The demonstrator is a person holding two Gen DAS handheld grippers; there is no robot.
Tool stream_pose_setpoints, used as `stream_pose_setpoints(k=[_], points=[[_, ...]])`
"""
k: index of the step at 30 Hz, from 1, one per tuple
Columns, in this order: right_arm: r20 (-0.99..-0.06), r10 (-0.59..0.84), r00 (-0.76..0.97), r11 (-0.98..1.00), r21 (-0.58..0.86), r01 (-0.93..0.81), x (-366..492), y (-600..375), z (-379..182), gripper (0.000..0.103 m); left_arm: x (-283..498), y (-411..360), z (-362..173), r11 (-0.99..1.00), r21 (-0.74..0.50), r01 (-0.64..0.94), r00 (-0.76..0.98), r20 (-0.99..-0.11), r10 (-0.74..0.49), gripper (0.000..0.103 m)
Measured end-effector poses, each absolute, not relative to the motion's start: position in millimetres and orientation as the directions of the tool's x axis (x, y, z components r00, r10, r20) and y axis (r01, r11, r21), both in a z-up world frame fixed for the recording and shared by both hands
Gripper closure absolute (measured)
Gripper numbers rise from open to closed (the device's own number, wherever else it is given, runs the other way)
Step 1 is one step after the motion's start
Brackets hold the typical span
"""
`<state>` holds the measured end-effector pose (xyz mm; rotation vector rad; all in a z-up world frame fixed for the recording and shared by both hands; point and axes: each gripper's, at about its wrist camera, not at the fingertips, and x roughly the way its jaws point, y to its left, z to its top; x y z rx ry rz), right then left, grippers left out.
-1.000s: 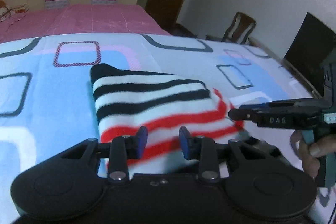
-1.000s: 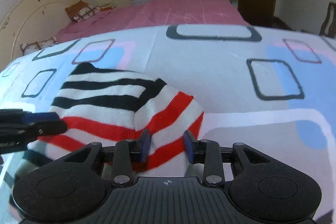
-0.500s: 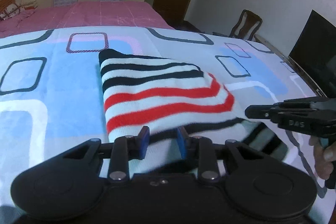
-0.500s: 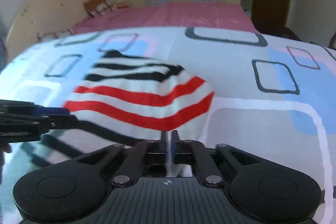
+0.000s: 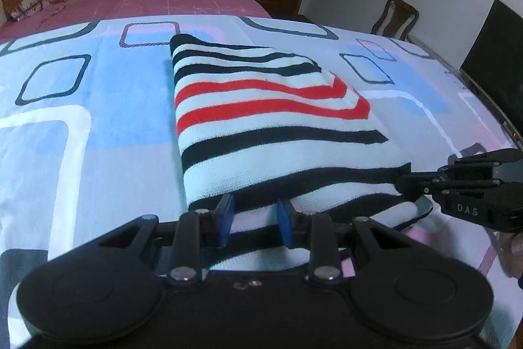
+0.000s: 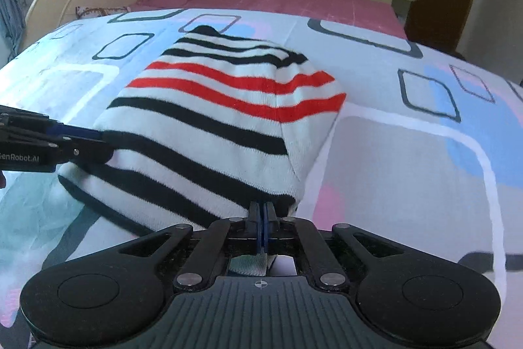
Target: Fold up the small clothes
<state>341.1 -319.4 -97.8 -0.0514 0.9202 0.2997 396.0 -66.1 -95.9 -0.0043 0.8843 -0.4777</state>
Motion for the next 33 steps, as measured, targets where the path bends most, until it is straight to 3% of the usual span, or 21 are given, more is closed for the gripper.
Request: stream_pose_setpoints(k=[15,20,24,28,29,30,31,32,33], points=[[-0.798,0.225,0.558,0.963,0.095,-0.252,339.1,-320.1,-95.1,0.103,392.5,-66.3,-97.7,0.903,-0.175,0.392,0.536,-0.754,-0.379,0.073],[-0.721,0.293,0.628,0.954,0.178,-0.240,331.7,-323.4,-67.3,0.103,390.5,-68.5,-97.7,0.904,-0.165,0.394,0.538,-0.757,-0.372,0.073],[-0.807,0.255,0.533,0.956,0.126,-0.267,337.2,-308.5,-98.2,0.103,389.0,-72.4,-97.1,0.905,-0.152,0.397,0.538,-0.760,-0.364,0.073],[-0.793,0.273,0.545,0.956,0.158,-0.248,334.8,-312.9,-96.1,0.103,389.9,-69.5,-94.2,0.904,-0.153,0.400,0.533,-0.763,-0.365,0.071],[-0.782,0.280,0.557,0.955,0.170,-0.242,334.1,-315.7,-91.8,0.103,389.9,-66.6,-90.0,0.904,-0.162,0.396,0.536,-0.758,-0.370,0.066],[-0.763,0.290,0.578,0.955,0.191,-0.226,333.1,-321.1,-84.9,0.103,388.6,-63.3,-84.2,0.906,-0.166,0.389,0.551,-0.746,-0.373,0.044],[-0.744,0.296,0.598,0.955,0.217,-0.202,332.0,-328.1,-79.1,0.103,386.7,-59.3,-77.3,0.916,-0.159,0.369,0.586,-0.725,-0.362,0.013],[-0.730,0.288,0.620,0.957,0.234,-0.168,333.0,-335.3,-74.5,0.102,386.2,-54.9,-71.4,0.927,-0.154,0.343,0.621,-0.702,-0.347,0.006],[-0.721,0.265,0.640,0.962,0.243,-0.125,334.7,-342.3,-71.9,0.082,388.6,-51.4,-67.5,0.929,-0.164,0.331,0.635,-0.689,-0.348,0.006]])
